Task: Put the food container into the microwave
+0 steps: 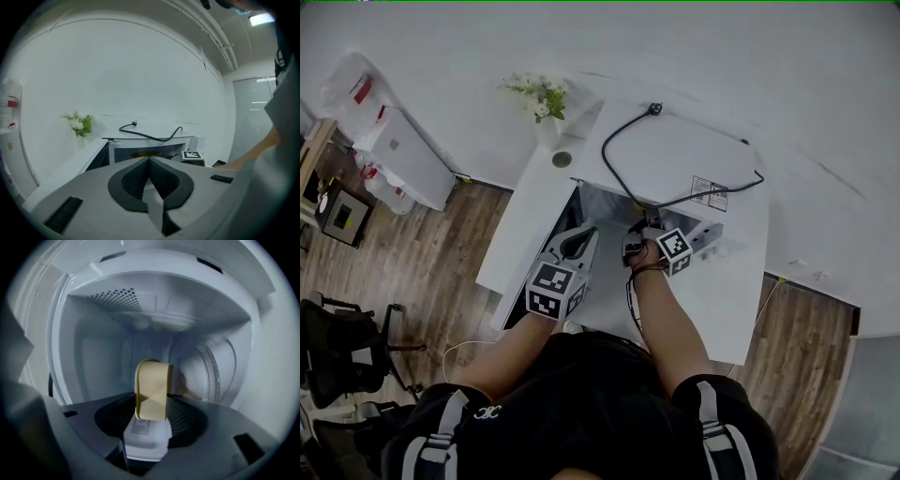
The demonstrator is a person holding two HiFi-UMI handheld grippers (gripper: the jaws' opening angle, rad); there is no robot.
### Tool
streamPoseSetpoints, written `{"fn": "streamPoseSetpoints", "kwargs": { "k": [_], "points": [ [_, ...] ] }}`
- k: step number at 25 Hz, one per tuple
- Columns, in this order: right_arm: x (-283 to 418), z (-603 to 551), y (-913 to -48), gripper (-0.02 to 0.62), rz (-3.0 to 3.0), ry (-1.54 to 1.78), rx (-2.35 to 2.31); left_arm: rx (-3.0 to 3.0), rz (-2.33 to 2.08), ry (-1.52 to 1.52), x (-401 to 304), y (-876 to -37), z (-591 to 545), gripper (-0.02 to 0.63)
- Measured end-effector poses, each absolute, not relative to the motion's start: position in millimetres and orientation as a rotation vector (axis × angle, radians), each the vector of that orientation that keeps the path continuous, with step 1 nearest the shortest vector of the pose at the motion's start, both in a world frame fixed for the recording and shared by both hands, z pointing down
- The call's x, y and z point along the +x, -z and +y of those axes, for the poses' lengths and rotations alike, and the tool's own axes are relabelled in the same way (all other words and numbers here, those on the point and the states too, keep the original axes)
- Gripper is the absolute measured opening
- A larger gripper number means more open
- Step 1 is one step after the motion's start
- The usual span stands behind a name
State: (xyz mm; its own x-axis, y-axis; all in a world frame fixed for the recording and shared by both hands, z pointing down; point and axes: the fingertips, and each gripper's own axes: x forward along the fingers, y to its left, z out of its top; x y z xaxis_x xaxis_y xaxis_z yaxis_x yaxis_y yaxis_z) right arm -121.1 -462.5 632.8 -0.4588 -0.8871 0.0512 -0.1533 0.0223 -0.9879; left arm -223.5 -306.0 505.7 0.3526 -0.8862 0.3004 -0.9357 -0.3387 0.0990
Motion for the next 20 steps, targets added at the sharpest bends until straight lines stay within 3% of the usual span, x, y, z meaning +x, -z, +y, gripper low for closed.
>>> {"fn": "streamPoseSetpoints", "kwargs": {
  "k": [6,7,14,20],
  "points": [
    [-115.9,-458.3,-659.3,0.200,1.607,1.612,-1.215,2.362,-1.633,-0.273,-223.1,-506.0,-306.4,0.002],
    [-114.1,-456.7,-664.8,0.062,1.604,1.633,-1.245,2.361,-1.634,-0.274,-223.4,-506.3,-306.4,0.002],
    [-114.1,-451.9,-657.1,0.017,1.630,1.622,-1.223,2.357,-1.637,-0.269,-223.9,-507.5,-302.3,0.002],
    [-110.5,-437.2,-635.6,0.021,1.737,1.564,-1.161,2.364,-1.624,-0.252,-214.6,-506.7,-302.4,0.002]
  ]
}}
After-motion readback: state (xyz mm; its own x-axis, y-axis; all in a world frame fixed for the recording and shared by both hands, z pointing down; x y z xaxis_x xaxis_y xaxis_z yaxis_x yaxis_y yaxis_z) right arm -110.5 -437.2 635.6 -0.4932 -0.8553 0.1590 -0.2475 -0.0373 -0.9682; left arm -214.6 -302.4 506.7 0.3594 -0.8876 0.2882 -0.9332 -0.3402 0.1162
